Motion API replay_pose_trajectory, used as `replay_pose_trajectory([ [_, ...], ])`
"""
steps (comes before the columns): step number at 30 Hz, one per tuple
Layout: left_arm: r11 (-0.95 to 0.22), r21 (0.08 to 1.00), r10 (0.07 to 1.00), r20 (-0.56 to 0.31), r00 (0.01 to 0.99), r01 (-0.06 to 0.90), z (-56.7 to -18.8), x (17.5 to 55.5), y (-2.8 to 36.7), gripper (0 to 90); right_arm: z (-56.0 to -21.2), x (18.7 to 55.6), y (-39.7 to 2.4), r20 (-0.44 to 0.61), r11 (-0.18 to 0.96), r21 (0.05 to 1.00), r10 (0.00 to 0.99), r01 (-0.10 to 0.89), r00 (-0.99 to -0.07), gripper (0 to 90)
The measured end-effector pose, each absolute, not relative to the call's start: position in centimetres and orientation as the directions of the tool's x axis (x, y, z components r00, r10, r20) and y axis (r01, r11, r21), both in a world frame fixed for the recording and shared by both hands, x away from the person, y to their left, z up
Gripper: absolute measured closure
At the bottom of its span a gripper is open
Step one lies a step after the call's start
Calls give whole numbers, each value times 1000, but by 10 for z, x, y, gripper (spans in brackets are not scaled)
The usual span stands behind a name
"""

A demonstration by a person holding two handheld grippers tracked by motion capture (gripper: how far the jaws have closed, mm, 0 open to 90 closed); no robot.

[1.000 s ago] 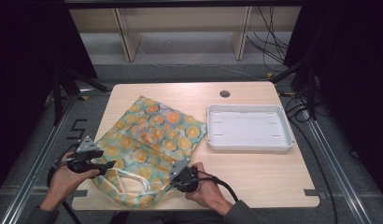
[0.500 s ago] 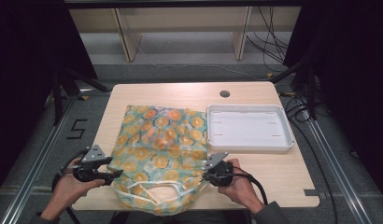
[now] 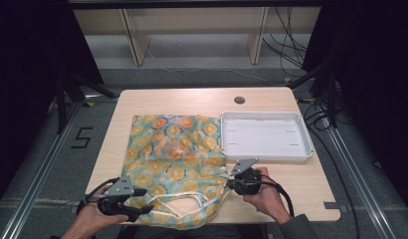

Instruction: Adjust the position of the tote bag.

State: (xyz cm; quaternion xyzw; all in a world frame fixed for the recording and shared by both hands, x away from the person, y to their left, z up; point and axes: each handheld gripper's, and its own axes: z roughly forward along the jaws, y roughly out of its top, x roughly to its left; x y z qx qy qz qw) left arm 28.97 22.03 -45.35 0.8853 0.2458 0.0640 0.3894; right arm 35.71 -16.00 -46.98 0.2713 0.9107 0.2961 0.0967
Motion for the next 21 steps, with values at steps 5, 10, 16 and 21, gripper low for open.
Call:
replay_pose_trajectory([
  [5,-631,692,426,-69,902,351,-465,284,211,367,-469,358,-160,3,642,620,572,451,-820,775],
  [10,-696,646,373,-47,927,313,-478,282,203,334,-465,355,-160,24,618,630,589,470,-808,713],
  [16,-798,565,266,20,964,209,-486,282,188,385,-465,355,-164,28,615,631,591,473,-806,684],
  [21,-829,532,230,42,972,174,-492,285,180,661,-469,357,-167,40,591,648,603,480,-796,674],
])
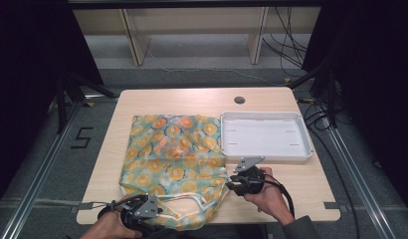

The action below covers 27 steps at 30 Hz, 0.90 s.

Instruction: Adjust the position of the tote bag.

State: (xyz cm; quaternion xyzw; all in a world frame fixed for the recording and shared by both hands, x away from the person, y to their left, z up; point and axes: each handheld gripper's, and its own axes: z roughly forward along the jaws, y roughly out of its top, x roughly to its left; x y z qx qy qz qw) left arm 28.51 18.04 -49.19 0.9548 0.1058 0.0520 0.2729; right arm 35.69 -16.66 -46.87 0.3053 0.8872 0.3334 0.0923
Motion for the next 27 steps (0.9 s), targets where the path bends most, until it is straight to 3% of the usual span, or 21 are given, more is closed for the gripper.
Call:
replay_pose_trajectory([
  [2,-828,535,224,37,974,171,-492,284,179,773,-467,355,-167,48,586,649,605,485,-795,671],
  [3,-831,529,226,33,974,175,-492,284,178,773,-467,355,-167,48,586,649,605,485,-795,671],
  [6,-831,531,224,44,973,168,-487,282,177,890,-466,356,-166,26,600,660,582,451,-813,671],
  [19,-756,633,235,28,972,165,-442,285,191,893,-462,356,-169,45,574,671,599,469,-799,671],
  [27,-688,692,316,15,949,218,-408,314,194,893,-459,357,-169,48,572,671,602,472,-797,641],
])
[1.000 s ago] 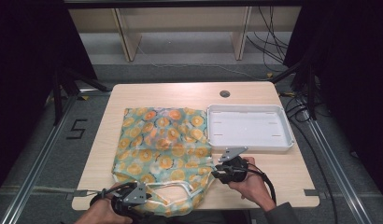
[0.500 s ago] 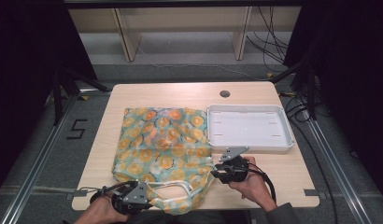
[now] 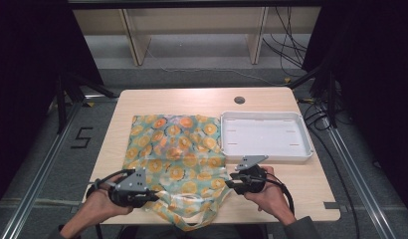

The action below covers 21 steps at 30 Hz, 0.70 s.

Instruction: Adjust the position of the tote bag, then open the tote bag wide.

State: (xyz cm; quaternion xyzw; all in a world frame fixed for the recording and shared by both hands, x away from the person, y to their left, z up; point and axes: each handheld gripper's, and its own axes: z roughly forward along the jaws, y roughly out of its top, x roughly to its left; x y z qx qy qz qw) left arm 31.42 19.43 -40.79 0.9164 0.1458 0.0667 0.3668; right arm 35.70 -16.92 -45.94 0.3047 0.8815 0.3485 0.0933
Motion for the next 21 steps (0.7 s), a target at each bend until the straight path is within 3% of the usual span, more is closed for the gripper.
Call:
replay_pose_trajectory([
  [13,-640,691,415,-57,908,336,-387,386,199,893,-448,355,-167,64,533,716,593,450,-803,555],
  [21,-625,683,458,-73,886,379,-390,410,201,892,-428,346,-149,40,515,788,504,338,-863,478],
])
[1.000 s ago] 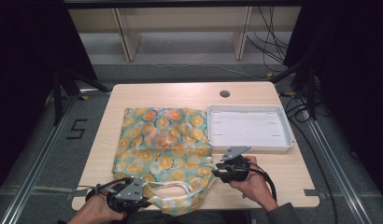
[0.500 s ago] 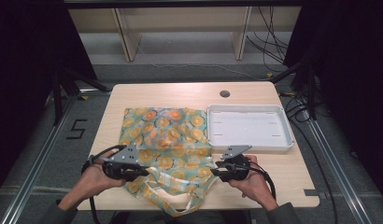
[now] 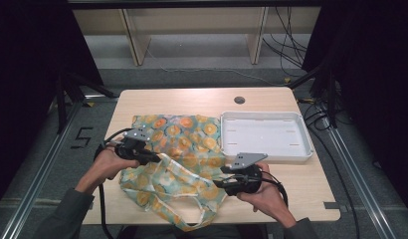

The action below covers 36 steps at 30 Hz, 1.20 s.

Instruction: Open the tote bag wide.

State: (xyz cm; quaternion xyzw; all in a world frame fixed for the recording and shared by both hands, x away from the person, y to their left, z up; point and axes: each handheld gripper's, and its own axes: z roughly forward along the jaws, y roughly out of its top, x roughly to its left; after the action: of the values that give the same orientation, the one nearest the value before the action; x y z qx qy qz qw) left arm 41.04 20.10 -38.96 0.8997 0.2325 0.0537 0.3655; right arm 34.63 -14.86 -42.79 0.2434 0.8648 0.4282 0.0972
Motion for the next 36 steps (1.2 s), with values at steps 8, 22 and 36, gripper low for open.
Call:
replay_pose_trajectory([
  [8,-578,705,497,-96,862,412,-392,424,202,891,-429,348,-110,-34,600,759,426,254,-904,542],
  [22,-602,637,582,-62,811,481,-442,454,219,890,-454,406,-86,-79,670,681,469,296,-880,897],
  [36,-621,622,580,-44,813,477,-444,445,223,634,-457,368,-65,27,694,673,322,256,-946,682],
])
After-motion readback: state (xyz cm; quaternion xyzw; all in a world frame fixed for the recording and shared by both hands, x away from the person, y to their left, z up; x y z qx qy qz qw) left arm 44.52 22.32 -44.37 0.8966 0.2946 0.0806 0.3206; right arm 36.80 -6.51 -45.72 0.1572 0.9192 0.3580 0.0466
